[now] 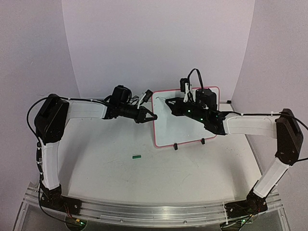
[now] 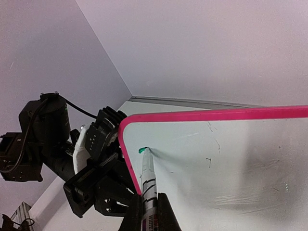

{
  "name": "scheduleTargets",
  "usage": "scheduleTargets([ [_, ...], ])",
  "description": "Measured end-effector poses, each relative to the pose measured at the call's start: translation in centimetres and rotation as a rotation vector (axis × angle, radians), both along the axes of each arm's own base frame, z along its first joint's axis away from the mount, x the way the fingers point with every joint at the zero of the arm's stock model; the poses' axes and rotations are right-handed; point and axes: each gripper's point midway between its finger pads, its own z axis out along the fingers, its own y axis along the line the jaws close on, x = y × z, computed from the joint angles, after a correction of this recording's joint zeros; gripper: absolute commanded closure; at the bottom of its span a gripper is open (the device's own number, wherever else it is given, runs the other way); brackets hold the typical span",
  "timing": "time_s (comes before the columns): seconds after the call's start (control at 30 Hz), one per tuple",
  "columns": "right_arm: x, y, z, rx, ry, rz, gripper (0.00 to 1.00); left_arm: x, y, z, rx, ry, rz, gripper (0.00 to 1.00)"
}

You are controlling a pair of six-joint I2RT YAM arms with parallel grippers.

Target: Write a sentence on the whiteboard

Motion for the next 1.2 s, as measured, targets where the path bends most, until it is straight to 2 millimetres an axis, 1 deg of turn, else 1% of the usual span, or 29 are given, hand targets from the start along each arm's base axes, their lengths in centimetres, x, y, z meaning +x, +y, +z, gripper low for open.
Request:
scheduleTargets([
  [0.2, 0.1, -1.0, 0.5, 0.001, -0.013, -0.047, 1.00, 0.0, 0.0, 0.0, 0.000, -0.001, -0.001, 1.00],
  [0.33, 0.1, -1.0, 0.5, -0.002, -0.019, -0.047, 1.00, 0.0, 0.0, 0.0, 0.000, -0.001, -0.001, 1.00],
  [0.43, -0.2, -0.8, 0.4, -0.008, -0.024, -0.018, 1.00, -0.1, -0.1, 0.0, 0.000, -0.003, -0.003, 1.00],
  [0.67, -1.6, 0.5, 0.3, -0.018, -0.035, 0.096, 1.00, -0.1, -0.1, 0.0, 0.000, -0.005, -0.004, 1.00],
  [0.77, -1.8, 0.7, 0.3, -0.021, -0.034, 0.109, 1.00, -0.1, -0.1, 0.0, 0.000, -0.005, -0.004, 1.00],
  [1.03, -0.9, 0.7, 0.8, -0.030, -0.032, 0.072, 1.00, -0.1, -0.1, 0.0, 0.000, -0.005, -0.004, 1.00],
  [1.2, -0.4, 1.1, 0.4, -0.038, -0.019, 0.071, 1.00, -0.1, -0.1, 0.0, 0.000, -0.004, -0.004, 1.00],
])
